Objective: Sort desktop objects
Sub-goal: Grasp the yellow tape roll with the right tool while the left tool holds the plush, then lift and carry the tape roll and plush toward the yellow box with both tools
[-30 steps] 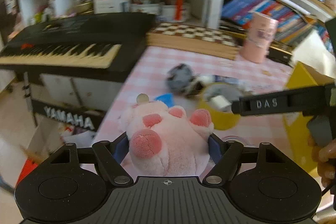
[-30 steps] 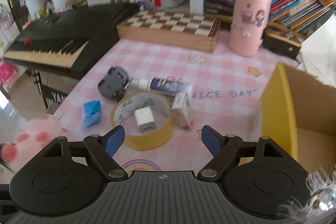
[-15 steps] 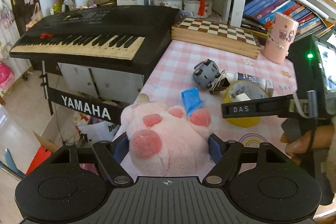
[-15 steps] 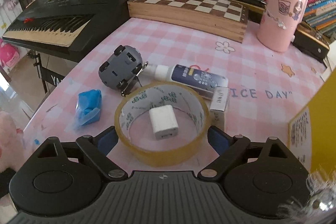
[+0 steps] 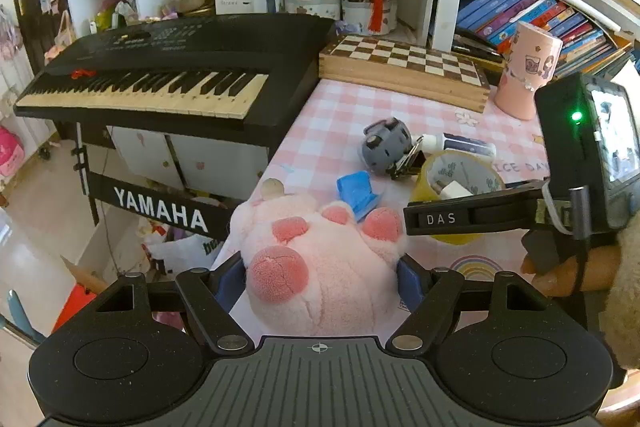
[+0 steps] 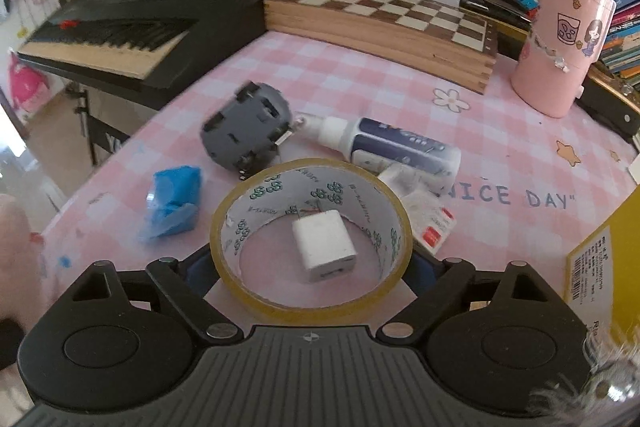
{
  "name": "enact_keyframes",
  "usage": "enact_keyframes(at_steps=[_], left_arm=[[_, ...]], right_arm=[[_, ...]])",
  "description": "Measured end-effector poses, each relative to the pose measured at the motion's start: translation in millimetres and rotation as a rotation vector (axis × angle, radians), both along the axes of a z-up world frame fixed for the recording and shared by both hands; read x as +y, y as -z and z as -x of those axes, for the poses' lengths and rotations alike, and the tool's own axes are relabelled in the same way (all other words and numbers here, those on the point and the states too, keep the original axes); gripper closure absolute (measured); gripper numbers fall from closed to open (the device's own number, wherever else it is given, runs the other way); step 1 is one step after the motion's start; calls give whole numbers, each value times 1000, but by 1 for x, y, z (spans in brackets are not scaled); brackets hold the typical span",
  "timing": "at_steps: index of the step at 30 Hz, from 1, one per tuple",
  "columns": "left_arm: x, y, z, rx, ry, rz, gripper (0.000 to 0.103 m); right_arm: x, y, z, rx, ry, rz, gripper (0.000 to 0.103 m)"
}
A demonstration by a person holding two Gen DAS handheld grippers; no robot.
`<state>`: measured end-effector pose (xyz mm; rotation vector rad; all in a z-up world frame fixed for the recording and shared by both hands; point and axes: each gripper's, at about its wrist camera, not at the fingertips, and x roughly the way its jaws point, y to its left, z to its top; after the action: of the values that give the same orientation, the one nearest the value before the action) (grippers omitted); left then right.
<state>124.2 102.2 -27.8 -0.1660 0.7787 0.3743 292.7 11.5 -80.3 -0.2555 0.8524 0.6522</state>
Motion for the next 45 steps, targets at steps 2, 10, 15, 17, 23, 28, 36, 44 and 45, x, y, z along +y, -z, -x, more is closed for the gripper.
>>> enact_keyframes(at_steps=[2,10,15,17,23,28,36,44,45], left_arm=[[-1,-1,2,-5,2,-1,26],[-1,-10,15,-58,6,-7,26],[1,-17,21,-99,45,-4,26],[0,-20,24,-117,64,-5,26],[1,-33,40,-159,101,7,27],[-1,-43,55,-200,145,16,26],[-4,-43,79,-214,224,28,26],[-6,-40,106,-206,287,50,26],[-6,-40,109,-203,294,52,26]], right_arm=[[-1,-7,4,-12,-10,-17,13],[-18,-42,23,-45,5,-96,13],[-31,-60,38,-61,36,-116,13],[-38,-68,46,-73,54,-124,13],[-60,-86,74,-71,99,-138,13],[-76,-95,103,-53,148,-152,13],[-87,-98,148,-67,222,-139,13],[-96,-94,190,-59,290,-124,13],[-98,-93,195,-59,296,-121,13]])
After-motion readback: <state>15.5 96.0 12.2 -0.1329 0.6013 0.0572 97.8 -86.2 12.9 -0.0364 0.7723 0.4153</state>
